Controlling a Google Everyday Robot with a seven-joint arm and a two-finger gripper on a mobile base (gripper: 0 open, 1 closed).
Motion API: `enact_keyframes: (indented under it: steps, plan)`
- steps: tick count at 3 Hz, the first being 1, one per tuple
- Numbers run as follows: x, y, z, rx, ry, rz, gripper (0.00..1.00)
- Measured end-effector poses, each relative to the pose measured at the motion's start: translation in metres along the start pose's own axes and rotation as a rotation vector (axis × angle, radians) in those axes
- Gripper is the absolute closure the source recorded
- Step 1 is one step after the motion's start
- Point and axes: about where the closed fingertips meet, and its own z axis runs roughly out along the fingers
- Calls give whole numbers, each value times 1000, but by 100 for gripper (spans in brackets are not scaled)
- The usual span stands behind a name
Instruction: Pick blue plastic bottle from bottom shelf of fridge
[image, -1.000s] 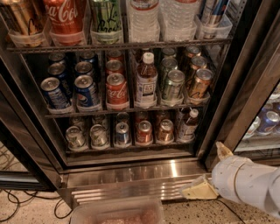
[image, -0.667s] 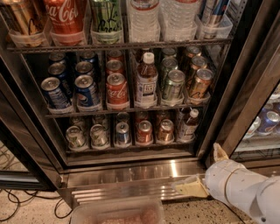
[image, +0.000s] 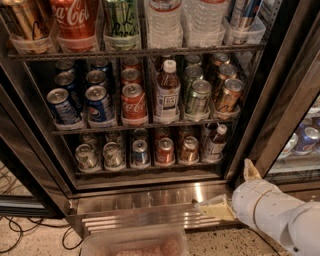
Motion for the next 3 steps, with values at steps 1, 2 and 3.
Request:
enact_keyframes:
  steps: [1,2,3]
  plan:
    - [4,-6,14,29,-15,-26,0]
    - [5,-15,34,65,-51,-45,0]
    - [1,-22,54,95,-99,-58,0]
